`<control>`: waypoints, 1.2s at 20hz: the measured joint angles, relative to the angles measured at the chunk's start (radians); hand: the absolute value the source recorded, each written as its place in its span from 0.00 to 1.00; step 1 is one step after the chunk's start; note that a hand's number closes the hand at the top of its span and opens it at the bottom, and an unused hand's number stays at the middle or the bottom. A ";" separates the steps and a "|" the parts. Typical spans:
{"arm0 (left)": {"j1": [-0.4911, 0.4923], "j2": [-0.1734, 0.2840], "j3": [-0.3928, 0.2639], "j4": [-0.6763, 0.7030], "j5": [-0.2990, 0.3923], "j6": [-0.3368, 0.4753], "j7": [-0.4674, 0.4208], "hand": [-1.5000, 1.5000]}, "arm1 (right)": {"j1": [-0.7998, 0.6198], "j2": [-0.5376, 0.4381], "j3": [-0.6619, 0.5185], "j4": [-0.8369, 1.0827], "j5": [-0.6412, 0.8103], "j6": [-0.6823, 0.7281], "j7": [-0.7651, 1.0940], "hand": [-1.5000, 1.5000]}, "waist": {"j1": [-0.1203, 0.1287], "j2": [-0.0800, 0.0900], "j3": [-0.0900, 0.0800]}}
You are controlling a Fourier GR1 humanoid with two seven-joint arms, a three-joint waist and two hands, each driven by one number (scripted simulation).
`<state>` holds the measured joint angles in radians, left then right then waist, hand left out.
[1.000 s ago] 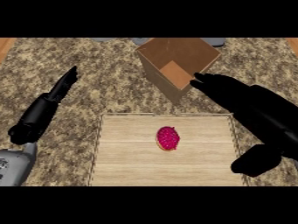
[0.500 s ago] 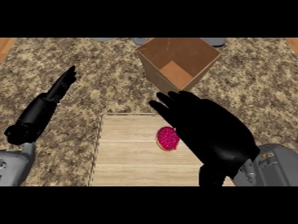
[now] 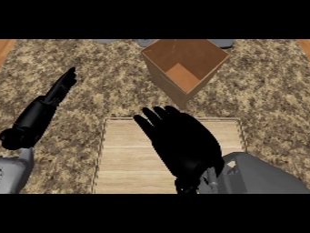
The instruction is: Pick the cupcake from the tray and place it in the cardboard box
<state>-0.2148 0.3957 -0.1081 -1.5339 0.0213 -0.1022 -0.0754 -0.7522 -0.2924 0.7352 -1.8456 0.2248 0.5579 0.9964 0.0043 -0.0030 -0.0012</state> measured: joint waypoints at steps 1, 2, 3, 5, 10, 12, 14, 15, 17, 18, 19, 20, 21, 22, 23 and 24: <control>0.002 -0.008 -0.003 0.005 -0.009 0.005 -0.007 0.50 | 0.004 0.008 0.012 0.008 0.016 0.000 0.003 0.00 | -0.001 0.000 0.000; -0.012 -0.014 -0.004 0.009 -0.013 0.008 0.003 0.50 | 0.007 0.004 0.016 0.024 0.037 0.004 -0.006 0.00 | -0.002 0.001 0.000; -0.013 -0.015 -0.002 0.012 -0.016 0.005 -0.001 0.50 | 0.008 0.006 0.019 0.030 0.053 0.007 -0.008 0.00 | -0.003 0.001 0.000; 0.004 -0.011 0.005 -0.003 -0.015 -0.005 -0.003 0.50 | 0.025 0.014 0.029 0.033 0.092 0.008 -0.008 0.00 | -0.002 0.001 0.001; -0.008 -0.028 0.011 0.003 -0.034 -0.011 0.004 0.50 | 0.043 0.058 0.031 0.070 0.172 0.021 -0.024 0.00 | -0.003 0.001 0.001; -0.012 -0.039 0.014 0.017 -0.043 -0.008 -0.007 0.50 | 0.057 0.064 0.032 0.084 0.200 0.032 -0.034 0.00 | -0.004 0.002 0.001; -0.016 -0.035 0.025 0.022 -0.040 -0.022 -0.011 0.50 | 0.065 0.062 0.030 0.116 0.229 0.046 -0.055 0.00 | -0.003 0.002 0.001; -0.010 -0.032 0.031 0.024 -0.040 -0.029 -0.020 0.50 | 0.077 0.068 0.040 0.120 0.252 0.045 -0.056 0.00 | -0.003 0.002 0.001; -0.018 -0.044 0.027 0.012 -0.050 -0.026 0.001 0.50 | 0.093 0.065 0.032 0.133 0.287 0.052 -0.072 0.00 | -0.003 0.002 0.001; -0.012 -0.045 0.030 0.010 -0.049 -0.032 -0.002 0.50 | 0.110 0.066 0.040 0.144 0.312 0.050 -0.080 0.00 | -0.003 0.002 0.001; -0.009 -0.050 0.032 0.009 -0.053 -0.033 -0.001 0.50 | 0.112 0.076 0.031 0.156 0.326 0.056 -0.089 0.00 | -0.003 0.002 0.001; -0.005 -0.053 0.035 0.008 -0.056 -0.035 -0.006 0.50 | 0.123 0.087 0.032 0.164 0.347 0.057 -0.094 0.00 | -0.003 0.002 0.001; -0.010 -0.059 0.037 0.013 -0.064 -0.034 -0.007 0.50 | 0.132 0.085 0.025 0.176 0.367 0.059 -0.113 0.00 | -0.003 0.002 0.001; -0.018 -0.061 0.042 0.017 -0.068 -0.037 -0.003 0.50 | 0.145 0.082 0.016 0.186 0.382 0.061 -0.134 0.00 | -0.003 0.003 0.001; -0.010 -0.058 0.051 0.017 -0.068 -0.046 -0.007 0.50 | 0.156 0.094 0.008 0.184 0.395 0.063 -0.141 0.00 | -0.003 0.003 0.001; -0.014 -0.060 0.057 0.020 -0.067 -0.054 -0.004 0.50 | 0.162 0.112 0.002 0.194 0.409 0.067 -0.148 0.00 | -0.003 0.003 0.001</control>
<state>-0.2287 0.3359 -0.0510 -1.5141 -0.0454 -0.1566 -0.0791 -0.5906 -0.1804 0.7376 -1.6513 0.6343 0.6248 0.8480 0.0015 -0.0003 0.0000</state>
